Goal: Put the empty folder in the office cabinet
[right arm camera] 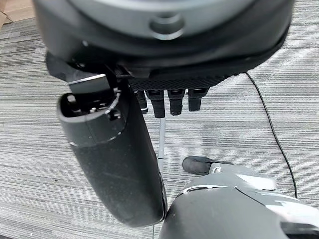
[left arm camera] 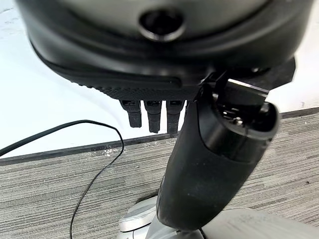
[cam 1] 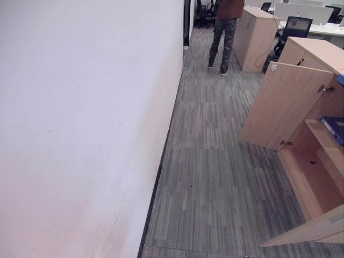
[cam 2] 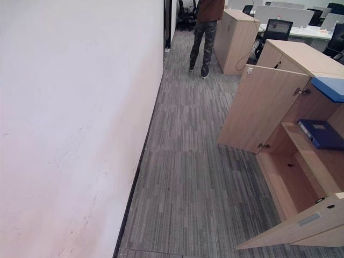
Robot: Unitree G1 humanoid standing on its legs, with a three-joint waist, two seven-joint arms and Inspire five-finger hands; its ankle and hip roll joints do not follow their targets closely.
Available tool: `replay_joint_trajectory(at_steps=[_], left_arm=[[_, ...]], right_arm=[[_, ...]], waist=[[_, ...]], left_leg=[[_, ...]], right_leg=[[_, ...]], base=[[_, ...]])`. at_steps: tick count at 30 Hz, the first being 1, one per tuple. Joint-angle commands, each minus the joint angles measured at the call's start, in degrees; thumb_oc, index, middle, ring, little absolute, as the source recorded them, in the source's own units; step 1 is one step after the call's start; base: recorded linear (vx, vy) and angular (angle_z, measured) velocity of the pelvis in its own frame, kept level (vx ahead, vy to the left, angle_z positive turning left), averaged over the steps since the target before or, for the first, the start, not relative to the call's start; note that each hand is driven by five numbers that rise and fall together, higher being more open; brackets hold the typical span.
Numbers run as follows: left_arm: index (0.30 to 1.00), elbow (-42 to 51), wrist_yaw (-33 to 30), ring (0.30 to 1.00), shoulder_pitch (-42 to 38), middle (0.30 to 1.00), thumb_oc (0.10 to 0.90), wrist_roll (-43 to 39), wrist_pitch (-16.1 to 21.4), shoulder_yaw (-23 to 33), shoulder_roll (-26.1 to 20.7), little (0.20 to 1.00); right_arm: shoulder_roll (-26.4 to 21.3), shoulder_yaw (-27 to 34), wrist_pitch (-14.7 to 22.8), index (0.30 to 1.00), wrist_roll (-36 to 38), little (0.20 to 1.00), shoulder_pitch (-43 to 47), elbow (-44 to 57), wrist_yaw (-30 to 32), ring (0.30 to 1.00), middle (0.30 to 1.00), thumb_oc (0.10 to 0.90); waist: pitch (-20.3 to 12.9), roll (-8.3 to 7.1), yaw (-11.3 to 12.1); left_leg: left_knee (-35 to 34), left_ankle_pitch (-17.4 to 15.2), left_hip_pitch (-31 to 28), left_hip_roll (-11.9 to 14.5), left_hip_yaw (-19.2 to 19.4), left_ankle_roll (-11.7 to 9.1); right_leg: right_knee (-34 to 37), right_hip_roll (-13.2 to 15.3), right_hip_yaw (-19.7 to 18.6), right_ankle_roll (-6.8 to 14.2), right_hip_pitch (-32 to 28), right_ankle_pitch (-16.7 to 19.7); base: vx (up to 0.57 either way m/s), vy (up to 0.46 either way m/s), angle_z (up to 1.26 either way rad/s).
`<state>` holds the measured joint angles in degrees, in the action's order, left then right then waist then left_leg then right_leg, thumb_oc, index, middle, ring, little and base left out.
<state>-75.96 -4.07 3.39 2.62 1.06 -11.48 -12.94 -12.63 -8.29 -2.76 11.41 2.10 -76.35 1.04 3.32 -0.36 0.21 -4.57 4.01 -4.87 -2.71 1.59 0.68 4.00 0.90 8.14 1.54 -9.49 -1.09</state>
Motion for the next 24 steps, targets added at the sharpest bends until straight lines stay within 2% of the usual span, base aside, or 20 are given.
replay_joint_trajectory(at_steps=[1,15,16,19,24], left_arm=[[0.900,-3.6,0.1,0.900,-3.0,0.900,0.800,0.7,-0.2,0.2,0.6,0.900],[0.900,-3.1,-1.5,0.900,-3.1,0.900,0.800,0.5,-0.1,0.6,0.6,0.900],[0.900,-3.5,-2.3,0.900,-3.3,0.900,0.800,0.4,-0.3,0.1,0.7,0.900],[0.900,-4.0,-3.0,0.900,-3.1,0.900,0.800,0.1,-0.4,-0.1,1.3,0.900],[0.900,-2.9,-4.2,0.900,-2.5,0.900,0.800,-1.7,0.0,0.9,1.8,0.900]], right_arm=[[-3.1,-1.7,0.4,0.900,-1.3,0.900,1.2,-1.8,0.5,0.900,0.900,0.800],[-4.5,-1.1,1.3,0.900,-1.3,0.900,2.5,0.9,3.1,0.900,0.900,0.800],[-2.7,-1.8,1.6,0.900,-1.1,0.900,3.6,0.1,5.1,0.900,0.900,0.800],[-0.5,-2.4,2.1,0.900,1.0,0.900,3.7,0.2,5.5,0.900,0.900,0.800],[0.2,-1.3,2.8,0.900,2.3,0.900,2.4,2.1,5.7,0.900,0.900,0.800]], waist=[[-0.5,-0.02,0.8],[-0.2,0.08,1.0],[-0.2,0.21,1.1],[-0.2,0.58,1.4],[0.7,1.05,1.1]], left_leg=[[-0.4,-7.4,-2.5,-0.8,3.4,0.3],[-0.4,-7.5,-2.8,-0.9,3.1,0.2],[-0.4,-7.6,-2.9,-0.9,3.0,0.2],[-0.4,-7.6,-3.1,-1.0,2.8,0.2],[-0.4,-7.6,-3.4,-1.0,2.9,0.1]], right_leg=[[1.0,0.0,2.5,4.0,3.1,2.7],[1.0,0.1,3.0,4.0,2.6,2.5],[1.0,0.2,3.1,4.0,2.5,2.4],[1.0,0.3,3.5,3.9,2.2,2.2],[1.0,0.2,3.9,3.9,2.0,2.1]], base=[[0.00,0.000,0.00],[0.00,0.000,0.00],[0.00,0.000,0.00],[0.00,0.000,0.00],[0.00,-0.001,0.01]])
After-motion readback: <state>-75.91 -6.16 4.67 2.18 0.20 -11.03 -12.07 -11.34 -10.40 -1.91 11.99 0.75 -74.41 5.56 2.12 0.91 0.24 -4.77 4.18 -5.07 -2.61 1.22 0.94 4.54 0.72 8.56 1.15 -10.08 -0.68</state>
